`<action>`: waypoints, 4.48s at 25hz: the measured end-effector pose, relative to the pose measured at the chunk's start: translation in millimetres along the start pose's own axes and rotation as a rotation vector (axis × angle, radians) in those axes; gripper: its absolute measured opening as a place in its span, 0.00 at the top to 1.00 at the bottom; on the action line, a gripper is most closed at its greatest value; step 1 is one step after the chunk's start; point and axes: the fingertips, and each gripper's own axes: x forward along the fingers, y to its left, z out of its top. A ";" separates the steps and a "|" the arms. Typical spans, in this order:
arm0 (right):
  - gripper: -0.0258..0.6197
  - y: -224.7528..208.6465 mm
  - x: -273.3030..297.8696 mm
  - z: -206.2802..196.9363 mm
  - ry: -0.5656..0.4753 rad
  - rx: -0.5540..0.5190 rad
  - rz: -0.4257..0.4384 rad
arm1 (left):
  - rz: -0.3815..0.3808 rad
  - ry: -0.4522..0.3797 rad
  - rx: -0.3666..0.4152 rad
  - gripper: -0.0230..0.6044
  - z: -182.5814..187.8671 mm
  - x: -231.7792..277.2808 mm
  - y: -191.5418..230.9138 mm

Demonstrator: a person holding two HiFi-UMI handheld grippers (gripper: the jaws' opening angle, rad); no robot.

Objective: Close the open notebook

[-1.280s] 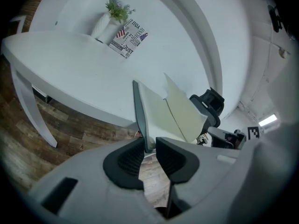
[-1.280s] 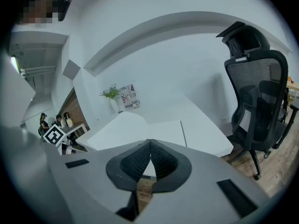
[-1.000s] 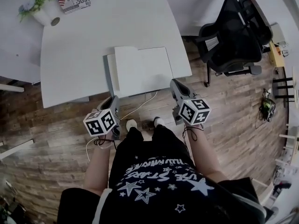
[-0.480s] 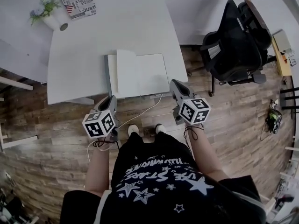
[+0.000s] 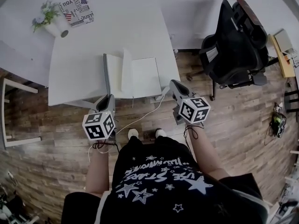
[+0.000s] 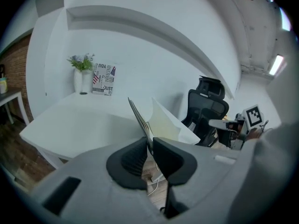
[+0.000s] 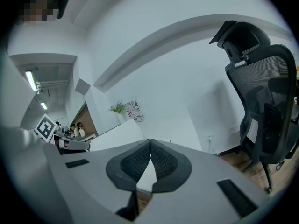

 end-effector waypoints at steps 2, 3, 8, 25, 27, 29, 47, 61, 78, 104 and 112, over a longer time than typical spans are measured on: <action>0.95 -4.8 -3.9 2.0 -0.007 0.004 0.004 | -0.006 -0.008 0.034 0.88 7.1 -0.2 -12.5; 0.95 -7.4 -5.6 3.0 -0.010 0.006 0.005 | -0.010 -0.012 0.047 0.88 10.4 0.3 -18.7; 0.95 -22.3 -14.4 4.8 -0.021 0.016 0.006 | -0.025 -0.036 0.079 0.89 19.9 6.6 -49.3; 0.95 -75.0 -40.2 8.2 -0.023 0.039 -0.025 | -0.094 -0.007 0.202 0.89 12.9 58.8 -143.0; 0.95 -80.4 -42.0 6.6 -0.018 0.041 -0.026 | -0.100 0.010 0.218 0.89 7.7 67.9 -151.6; 0.95 -85.8 -44.3 3.7 -0.012 0.046 -0.027 | -0.102 0.028 0.235 0.89 0.8 77.0 -160.2; 0.95 -107.5 -48.8 -29.6 0.065 0.075 0.033 | -0.043 0.200 0.318 0.89 -63.0 134.5 -186.0; 0.95 -117.1 -48.9 -37.5 0.098 0.111 0.073 | 0.000 0.276 0.334 0.80 -85.0 147.8 -189.4; 0.95 -32.4 -81.9 -25.5 0.021 0.027 0.056 | -0.012 0.120 0.216 0.76 -83.9 31.8 -154.4; 0.95 173.4 -222.1 -111.7 -0.015 -0.093 0.039 | -0.090 -0.020 0.130 0.91 -183.5 -210.3 -103.6; 0.95 204.6 -260.7 -150.3 0.013 -0.099 0.018 | -0.110 -0.012 0.114 0.91 -219.5 -252.6 -99.6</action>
